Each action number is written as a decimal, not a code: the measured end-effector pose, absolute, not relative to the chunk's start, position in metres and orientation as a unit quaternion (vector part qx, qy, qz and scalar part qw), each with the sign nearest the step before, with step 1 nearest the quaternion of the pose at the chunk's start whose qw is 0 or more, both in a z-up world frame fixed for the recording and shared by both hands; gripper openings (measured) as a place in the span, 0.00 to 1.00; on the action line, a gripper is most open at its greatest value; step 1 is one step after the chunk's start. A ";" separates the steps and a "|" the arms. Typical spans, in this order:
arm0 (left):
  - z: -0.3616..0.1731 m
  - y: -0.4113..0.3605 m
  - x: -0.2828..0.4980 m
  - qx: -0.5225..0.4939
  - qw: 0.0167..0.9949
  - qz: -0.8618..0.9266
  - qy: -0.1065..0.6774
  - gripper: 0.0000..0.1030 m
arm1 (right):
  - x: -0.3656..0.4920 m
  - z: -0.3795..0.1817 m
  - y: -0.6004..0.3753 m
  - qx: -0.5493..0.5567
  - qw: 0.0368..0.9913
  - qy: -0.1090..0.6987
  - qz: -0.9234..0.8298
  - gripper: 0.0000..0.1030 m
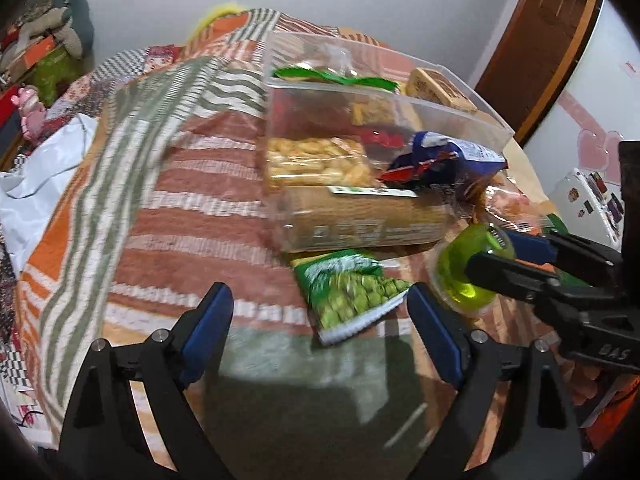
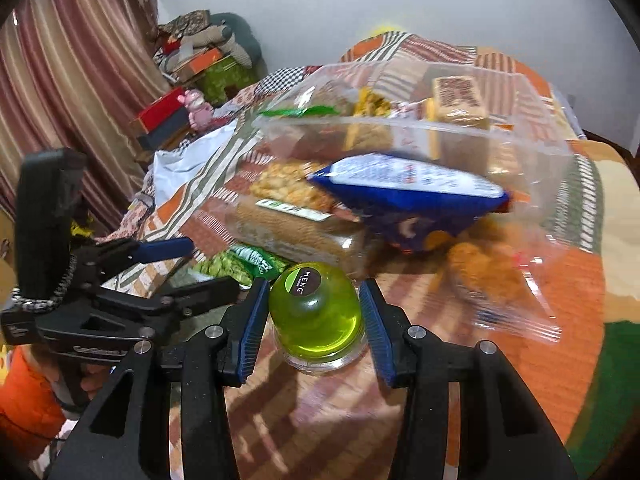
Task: Organize snacks
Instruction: 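Grasp the green pea snack bag with the left tool while the right tool grasps the green jelly cup, then carry the pea bag into the box and release while the right tool places the jelly cup in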
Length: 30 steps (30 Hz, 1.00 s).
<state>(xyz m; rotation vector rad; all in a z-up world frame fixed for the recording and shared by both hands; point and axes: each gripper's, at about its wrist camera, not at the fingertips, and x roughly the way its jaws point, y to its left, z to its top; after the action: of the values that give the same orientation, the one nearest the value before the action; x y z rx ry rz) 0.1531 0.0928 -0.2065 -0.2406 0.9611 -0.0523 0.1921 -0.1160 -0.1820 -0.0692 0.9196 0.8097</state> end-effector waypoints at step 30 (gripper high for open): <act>-0.195 0.062 0.150 -0.098 0.893 -0.027 0.439 0.34 | 0.197 -0.150 -0.159 0.004 0.847 0.400 0.351 0.42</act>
<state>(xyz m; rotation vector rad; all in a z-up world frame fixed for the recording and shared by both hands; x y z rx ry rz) 0.1497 0.0620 -0.1952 -0.2024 0.9107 -0.0554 0.1969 -0.1591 -0.1504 0.0087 0.8434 0.7402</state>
